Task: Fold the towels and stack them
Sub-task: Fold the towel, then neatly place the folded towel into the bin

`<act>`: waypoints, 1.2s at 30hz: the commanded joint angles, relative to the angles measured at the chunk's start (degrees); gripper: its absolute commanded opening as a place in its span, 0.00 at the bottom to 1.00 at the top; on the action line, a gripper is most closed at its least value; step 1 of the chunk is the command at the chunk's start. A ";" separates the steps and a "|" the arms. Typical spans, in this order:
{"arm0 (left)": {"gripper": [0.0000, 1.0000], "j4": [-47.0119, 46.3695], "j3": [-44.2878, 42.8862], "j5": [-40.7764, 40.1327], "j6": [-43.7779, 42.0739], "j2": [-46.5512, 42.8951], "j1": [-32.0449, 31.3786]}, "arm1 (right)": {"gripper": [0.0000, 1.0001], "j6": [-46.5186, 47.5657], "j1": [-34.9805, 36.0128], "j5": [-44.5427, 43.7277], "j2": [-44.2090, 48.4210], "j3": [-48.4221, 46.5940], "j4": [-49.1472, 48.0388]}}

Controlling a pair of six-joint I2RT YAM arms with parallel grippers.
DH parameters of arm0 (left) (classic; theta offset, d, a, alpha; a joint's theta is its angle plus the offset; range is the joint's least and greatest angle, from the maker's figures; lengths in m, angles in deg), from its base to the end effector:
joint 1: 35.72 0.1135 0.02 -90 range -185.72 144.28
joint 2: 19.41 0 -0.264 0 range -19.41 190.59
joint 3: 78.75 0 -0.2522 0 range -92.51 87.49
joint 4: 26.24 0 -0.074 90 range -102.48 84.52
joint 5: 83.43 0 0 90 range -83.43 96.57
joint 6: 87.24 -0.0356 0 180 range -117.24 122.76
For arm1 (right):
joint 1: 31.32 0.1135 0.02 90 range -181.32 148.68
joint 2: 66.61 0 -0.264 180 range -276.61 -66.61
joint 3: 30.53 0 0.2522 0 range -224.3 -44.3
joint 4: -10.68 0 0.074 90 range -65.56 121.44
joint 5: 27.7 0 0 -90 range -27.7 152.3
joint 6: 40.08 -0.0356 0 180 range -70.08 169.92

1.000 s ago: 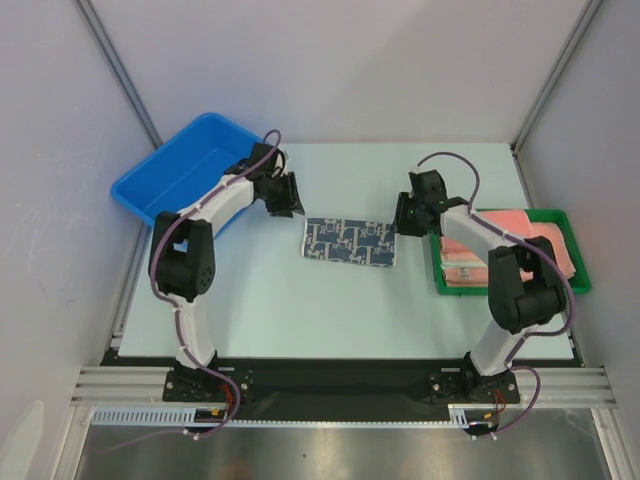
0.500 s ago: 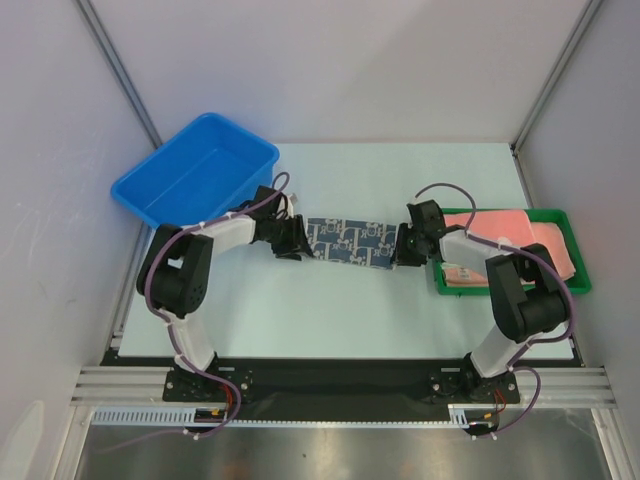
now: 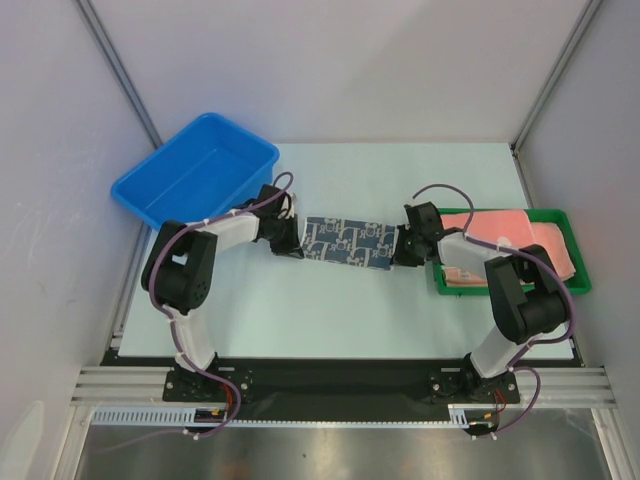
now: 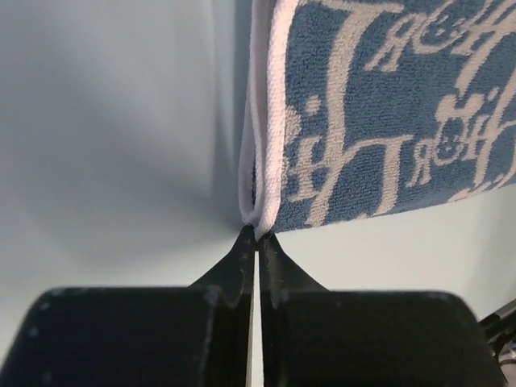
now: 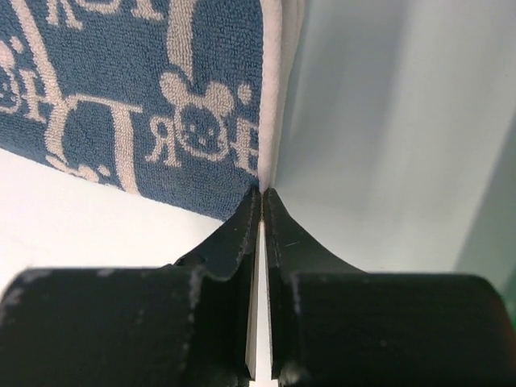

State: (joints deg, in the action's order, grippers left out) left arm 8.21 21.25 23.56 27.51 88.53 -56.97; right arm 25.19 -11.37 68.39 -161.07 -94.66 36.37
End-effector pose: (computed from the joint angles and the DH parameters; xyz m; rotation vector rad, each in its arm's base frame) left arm 0.3450 -0.1453 0.1508 0.0169 2.7440 -0.6403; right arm 0.2989 0.1125 0.1586 0.0662 2.5989 0.4298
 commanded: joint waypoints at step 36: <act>0.38 3.04 -42.04 9.91 -8.40 21.35 3.33 | 0.18 3.19 -4.21 -3.62 -11.55 -16.78 -2.78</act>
State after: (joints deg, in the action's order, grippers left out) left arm 13.74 -16.32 32.35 21.85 111.33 -54.30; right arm 26.89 -15.48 66.88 -173.46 -109.64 35.75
